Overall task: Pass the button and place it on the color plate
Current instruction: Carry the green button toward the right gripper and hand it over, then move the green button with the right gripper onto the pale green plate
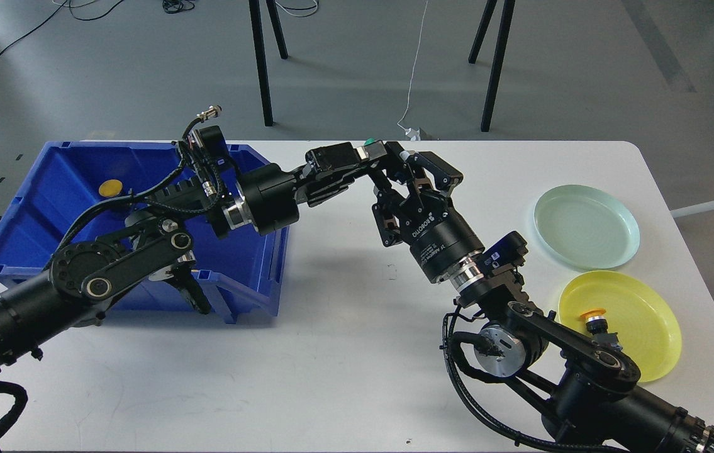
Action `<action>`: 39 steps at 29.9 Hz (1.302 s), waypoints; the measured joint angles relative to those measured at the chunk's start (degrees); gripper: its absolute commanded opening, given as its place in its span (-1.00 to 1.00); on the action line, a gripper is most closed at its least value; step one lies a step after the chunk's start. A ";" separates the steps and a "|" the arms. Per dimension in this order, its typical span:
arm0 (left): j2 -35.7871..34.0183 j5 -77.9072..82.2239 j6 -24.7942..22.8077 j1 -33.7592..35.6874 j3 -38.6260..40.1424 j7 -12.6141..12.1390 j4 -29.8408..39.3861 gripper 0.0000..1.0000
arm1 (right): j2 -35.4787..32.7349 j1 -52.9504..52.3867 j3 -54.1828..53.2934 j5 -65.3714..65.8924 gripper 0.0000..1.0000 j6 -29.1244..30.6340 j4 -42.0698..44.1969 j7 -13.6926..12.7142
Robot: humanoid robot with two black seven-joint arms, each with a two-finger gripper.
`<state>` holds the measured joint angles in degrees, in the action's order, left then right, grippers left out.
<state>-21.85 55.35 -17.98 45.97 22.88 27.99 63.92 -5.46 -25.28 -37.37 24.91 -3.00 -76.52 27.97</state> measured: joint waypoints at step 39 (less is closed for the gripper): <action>0.32 -2.21 1.80 -0.22 0.05 0.00 -0.12 0.14 | -11.83 8.16 -14.88 -0.22 -0.99 -1.11 -3.66 0.03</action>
<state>-21.52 53.14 -16.18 45.74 22.93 28.00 63.80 -17.29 -17.12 -52.25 24.69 -4.11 -80.19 27.99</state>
